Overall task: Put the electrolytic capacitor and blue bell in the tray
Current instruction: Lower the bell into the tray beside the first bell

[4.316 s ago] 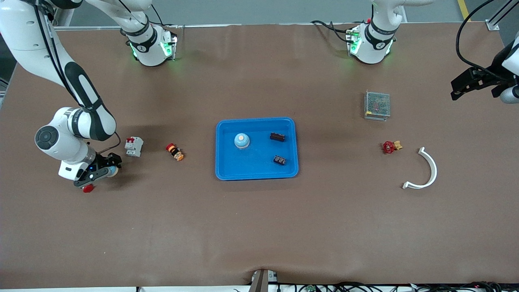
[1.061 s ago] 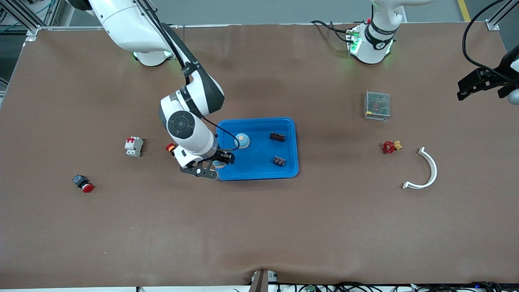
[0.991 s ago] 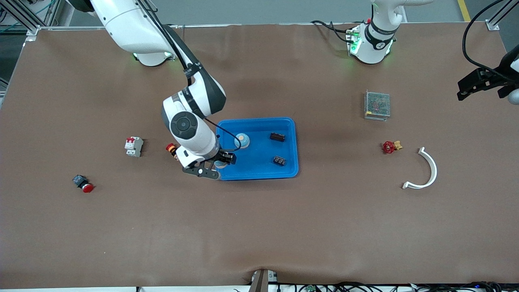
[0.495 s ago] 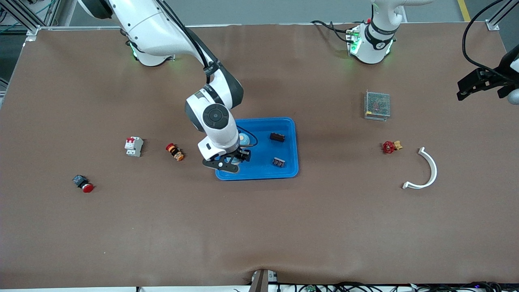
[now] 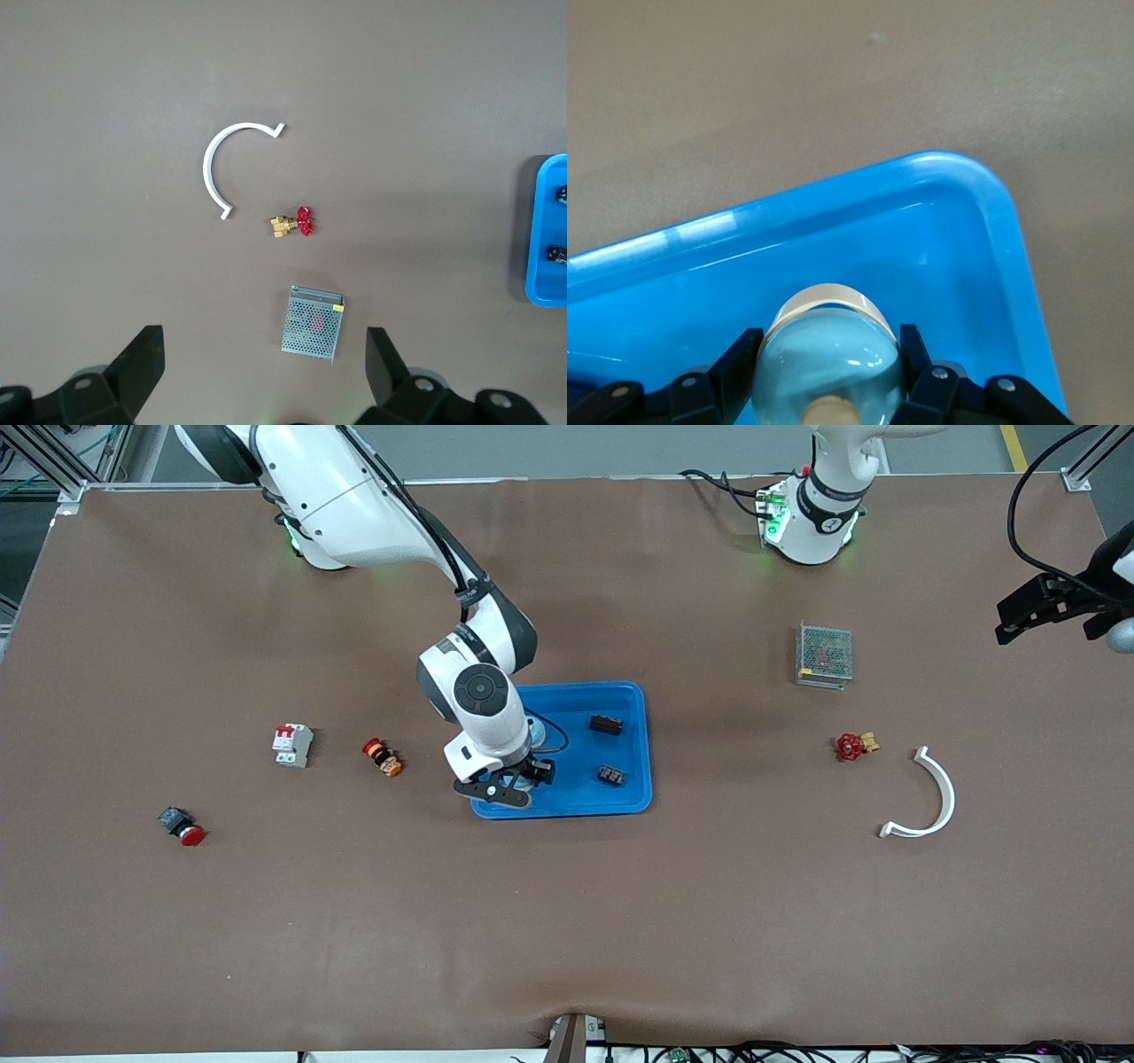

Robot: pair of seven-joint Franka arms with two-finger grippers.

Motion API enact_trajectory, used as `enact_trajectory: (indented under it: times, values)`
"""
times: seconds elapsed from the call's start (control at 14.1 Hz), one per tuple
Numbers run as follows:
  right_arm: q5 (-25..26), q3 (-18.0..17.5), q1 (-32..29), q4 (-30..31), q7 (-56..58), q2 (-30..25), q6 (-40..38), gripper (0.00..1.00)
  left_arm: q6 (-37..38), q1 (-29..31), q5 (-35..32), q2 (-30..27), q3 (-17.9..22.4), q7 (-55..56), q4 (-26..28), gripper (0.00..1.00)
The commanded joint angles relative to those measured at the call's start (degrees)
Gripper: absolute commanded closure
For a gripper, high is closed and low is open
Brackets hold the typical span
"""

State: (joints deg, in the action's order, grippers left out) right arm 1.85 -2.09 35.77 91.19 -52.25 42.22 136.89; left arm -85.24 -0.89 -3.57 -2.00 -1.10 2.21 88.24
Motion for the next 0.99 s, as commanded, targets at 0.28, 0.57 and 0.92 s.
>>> enact_trajectory:
  times: [0.28, 0.57, 0.92]
  values:
    - [1.32, 0.68, 2.11, -1.01, -1.45, 1.90, 1.45, 0.48, -0.19, 0.09, 1.29, -0.64, 0.05, -1.25, 0.09, 0.00]
    - [3.06, 0.77, 1.85, -1.01, -1.36, 2.34, 2.41, 0.47, -0.19, 0.09, 1.29, -0.64, 0.05, -1.25, 0.09, 0.00]
    - [4.47, 0.77, 1.58, -0.66, -1.27, 2.52, 2.68, 0.47, -0.19, -0.08, 1.20, -0.55, -0.04, -1.07, 0.09, 0.00]
